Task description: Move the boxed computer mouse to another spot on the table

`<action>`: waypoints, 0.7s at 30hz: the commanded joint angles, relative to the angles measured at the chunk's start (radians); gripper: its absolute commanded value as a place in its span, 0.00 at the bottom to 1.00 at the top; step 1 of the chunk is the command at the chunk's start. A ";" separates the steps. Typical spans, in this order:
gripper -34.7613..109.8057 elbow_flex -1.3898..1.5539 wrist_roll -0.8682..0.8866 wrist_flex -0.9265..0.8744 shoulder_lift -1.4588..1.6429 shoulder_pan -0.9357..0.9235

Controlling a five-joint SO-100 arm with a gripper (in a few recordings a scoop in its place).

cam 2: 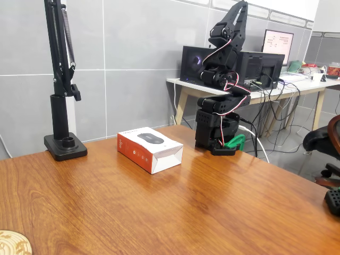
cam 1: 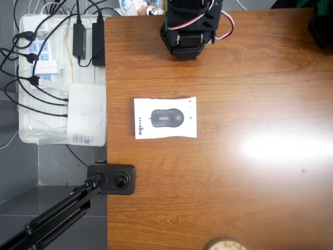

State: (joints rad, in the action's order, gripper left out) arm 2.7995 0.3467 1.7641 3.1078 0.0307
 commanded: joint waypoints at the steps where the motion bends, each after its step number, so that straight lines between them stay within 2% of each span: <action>1: 0.24 0.002 0.008 0.003 0.002 -0.005; 21: 0.24 0.002 0.015 0.003 0.002 -0.005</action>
State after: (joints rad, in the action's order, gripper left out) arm 2.7995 0.3559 1.7641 3.1078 0.0307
